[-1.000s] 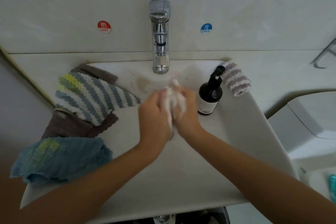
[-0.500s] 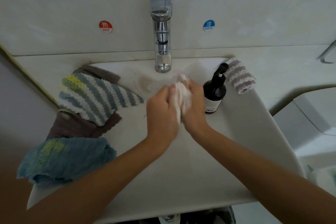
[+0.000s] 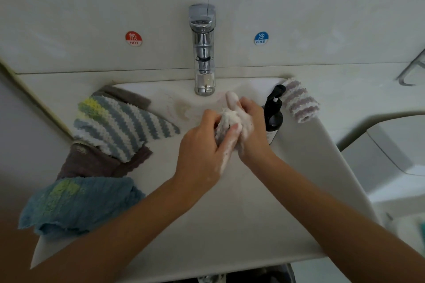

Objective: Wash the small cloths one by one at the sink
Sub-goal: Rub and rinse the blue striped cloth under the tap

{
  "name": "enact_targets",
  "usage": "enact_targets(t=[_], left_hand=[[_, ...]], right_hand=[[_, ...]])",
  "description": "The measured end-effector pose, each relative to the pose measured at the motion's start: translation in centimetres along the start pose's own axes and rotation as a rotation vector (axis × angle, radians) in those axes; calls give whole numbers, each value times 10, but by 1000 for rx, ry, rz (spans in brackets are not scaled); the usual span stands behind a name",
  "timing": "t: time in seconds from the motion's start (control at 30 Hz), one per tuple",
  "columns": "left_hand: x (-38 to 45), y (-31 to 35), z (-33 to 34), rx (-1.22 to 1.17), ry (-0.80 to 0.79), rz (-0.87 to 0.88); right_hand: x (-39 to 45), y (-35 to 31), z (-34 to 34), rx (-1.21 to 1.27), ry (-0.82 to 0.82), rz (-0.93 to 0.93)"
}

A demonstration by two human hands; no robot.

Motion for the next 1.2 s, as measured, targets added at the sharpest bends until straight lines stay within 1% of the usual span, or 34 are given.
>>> enact_targets(t=[0.07,0.1,0.2,0.27,0.33,0.37,0.4,0.47,0.67,0.8,0.87,0.93,1.03,1.13,1.2], left_hand=[[-1,-3,-3,-10,-52,-37],[0,-3,-6,38,-77,-25],[6,4,-14,275,-124,107],[8,4,-11,387,-227,154],[9,2,-6,475,-367,134],[9,0,-5,520,-408,120],[10,0,-5,563,-413,115],[13,0,-10,615,-362,136],[19,-6,-25,495,-187,170],[18,-11,-23,505,-144,142],[18,-9,-27,420,-99,153],[17,-9,-32,276,-34,152],[13,-6,-35,149,76,180],[11,-3,-34,122,165,100],[14,-10,-35,50,220,-27]], right_hand=[[0,1,1,110,-30,82],[0,1,-1,85,-22,120],[1,-2,-10,-17,43,175],[2,1,-15,50,75,236],[3,5,-16,159,90,295],[3,7,-17,156,103,310],[2,7,-18,132,104,316],[1,3,-18,119,103,299],[0,-9,-16,117,41,198],[-1,-16,-9,-28,-8,78],[-2,-20,-6,-100,24,14],[-2,-22,-4,-154,52,-31],[-6,-22,-5,-151,84,-62],[-14,-19,5,-159,70,-146],[-24,-13,19,-118,20,-175]])
Point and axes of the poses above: each hand's wrist, its own x-axis towards the middle knuckle, its own z-axis out of the palm, y = z × x, the point moved 7 cm from there along x, towards the middle knuckle, and after that the axes turned 9 degrees about -y, right-handed, at the moved point
